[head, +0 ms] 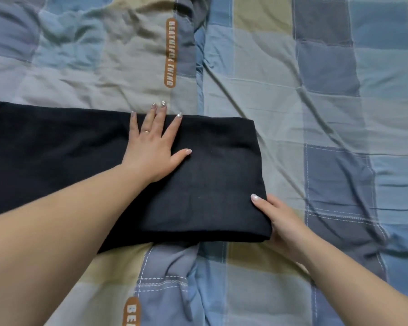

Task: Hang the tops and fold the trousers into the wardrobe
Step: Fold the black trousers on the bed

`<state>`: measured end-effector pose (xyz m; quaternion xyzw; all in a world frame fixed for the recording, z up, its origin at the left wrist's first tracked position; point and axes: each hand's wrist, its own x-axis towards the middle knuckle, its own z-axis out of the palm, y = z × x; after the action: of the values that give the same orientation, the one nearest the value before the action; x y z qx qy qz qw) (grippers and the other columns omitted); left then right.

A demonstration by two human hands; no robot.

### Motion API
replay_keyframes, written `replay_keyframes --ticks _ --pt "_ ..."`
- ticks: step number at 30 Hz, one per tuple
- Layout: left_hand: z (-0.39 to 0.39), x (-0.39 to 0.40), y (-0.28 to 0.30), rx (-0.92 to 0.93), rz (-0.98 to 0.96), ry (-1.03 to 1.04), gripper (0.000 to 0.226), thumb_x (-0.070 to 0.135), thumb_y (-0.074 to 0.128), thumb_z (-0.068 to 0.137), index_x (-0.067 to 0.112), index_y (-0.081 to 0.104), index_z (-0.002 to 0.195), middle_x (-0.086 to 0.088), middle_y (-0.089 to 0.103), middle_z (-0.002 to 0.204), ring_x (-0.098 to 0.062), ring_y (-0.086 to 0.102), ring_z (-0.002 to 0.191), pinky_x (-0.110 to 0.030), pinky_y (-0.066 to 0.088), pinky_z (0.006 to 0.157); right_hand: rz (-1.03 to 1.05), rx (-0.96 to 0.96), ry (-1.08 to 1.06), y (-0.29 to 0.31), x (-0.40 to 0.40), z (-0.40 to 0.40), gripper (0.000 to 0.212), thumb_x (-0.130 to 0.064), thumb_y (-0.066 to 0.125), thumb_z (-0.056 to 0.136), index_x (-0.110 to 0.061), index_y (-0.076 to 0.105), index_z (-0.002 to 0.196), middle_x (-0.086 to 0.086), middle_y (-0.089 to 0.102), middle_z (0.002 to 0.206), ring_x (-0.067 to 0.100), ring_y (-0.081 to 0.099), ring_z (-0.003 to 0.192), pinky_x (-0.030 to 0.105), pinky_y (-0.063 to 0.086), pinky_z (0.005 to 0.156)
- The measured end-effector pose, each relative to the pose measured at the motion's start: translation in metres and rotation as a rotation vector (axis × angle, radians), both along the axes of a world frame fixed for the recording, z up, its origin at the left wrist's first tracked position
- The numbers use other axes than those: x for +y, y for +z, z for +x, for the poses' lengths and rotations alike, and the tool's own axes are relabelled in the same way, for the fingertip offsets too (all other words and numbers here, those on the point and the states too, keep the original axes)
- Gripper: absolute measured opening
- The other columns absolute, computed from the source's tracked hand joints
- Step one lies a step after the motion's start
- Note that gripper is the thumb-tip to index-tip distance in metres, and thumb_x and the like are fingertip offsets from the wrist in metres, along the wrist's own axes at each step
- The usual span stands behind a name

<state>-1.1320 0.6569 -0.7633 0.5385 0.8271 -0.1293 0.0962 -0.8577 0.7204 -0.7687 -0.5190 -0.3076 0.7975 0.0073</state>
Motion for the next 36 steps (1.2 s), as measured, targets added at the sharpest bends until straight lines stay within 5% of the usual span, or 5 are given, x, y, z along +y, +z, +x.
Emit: replay_keyframes --ticks 12,17,22,29,36 --pt "0.036 -0.112 -0.002 -0.312 0.041 0.075 0.078 0.068 0.006 0.088 0.025 0.024 0.150 -0.001 0.011 0.159 -0.019 0.007 0.148 -0.046 0.004 0.119 0.115 0.193 -0.005 0.071 -0.015 -0.047 0.033 -0.008 0.041 0.094 -0.008 0.056 0.124 0.007 0.069 0.115 0.020 0.066 0.105 0.027 0.056 0.082" --pt "0.014 -0.087 0.054 -1.364 0.535 0.960 0.036 0.049 0.039 0.097 0.037 0.051 0.128 0.015 0.051 0.138 -0.006 0.041 0.133 -0.034 0.026 0.116 0.463 0.197 0.344 0.136 -0.048 -0.107 0.049 -0.020 0.059 0.073 -0.037 0.052 0.118 -0.011 0.070 0.095 0.007 0.067 0.088 0.025 0.052 0.062" --pt "-0.083 -0.087 0.125 -1.933 0.634 1.074 0.082 0.074 0.029 0.086 0.011 0.055 0.130 -0.018 0.059 0.130 -0.034 0.054 0.122 -0.046 0.037 0.108 0.651 0.298 0.625 0.182 -0.107 -0.202 0.082 -0.021 0.057 0.083 -0.061 0.012 0.139 -0.015 0.068 0.092 0.007 0.066 0.081 0.029 0.056 0.068" --pt "-0.178 -0.139 0.170 -1.404 0.620 0.893 0.029 0.038 0.055 0.088 0.016 0.070 0.100 -0.002 0.075 0.093 -0.015 0.072 0.084 -0.025 0.058 0.064 0.827 0.214 0.765 0.159 -0.190 -0.317 0.083 -0.028 0.050 0.086 -0.049 -0.005 0.145 0.007 0.064 0.110 0.029 0.061 0.093 0.045 0.052 0.082" --pt "-0.229 -0.189 0.089 -0.807 0.772 1.139 0.016 0.022 0.053 0.097 0.019 0.062 0.084 -0.006 0.065 0.091 -0.024 0.061 0.091 -0.039 0.052 0.086 1.399 0.169 0.943 0.099 -0.231 -0.274 0.074 -0.032 0.073 0.075 -0.029 0.040 0.141 0.001 0.053 0.110 0.021 0.051 0.097 0.035 0.046 0.083"
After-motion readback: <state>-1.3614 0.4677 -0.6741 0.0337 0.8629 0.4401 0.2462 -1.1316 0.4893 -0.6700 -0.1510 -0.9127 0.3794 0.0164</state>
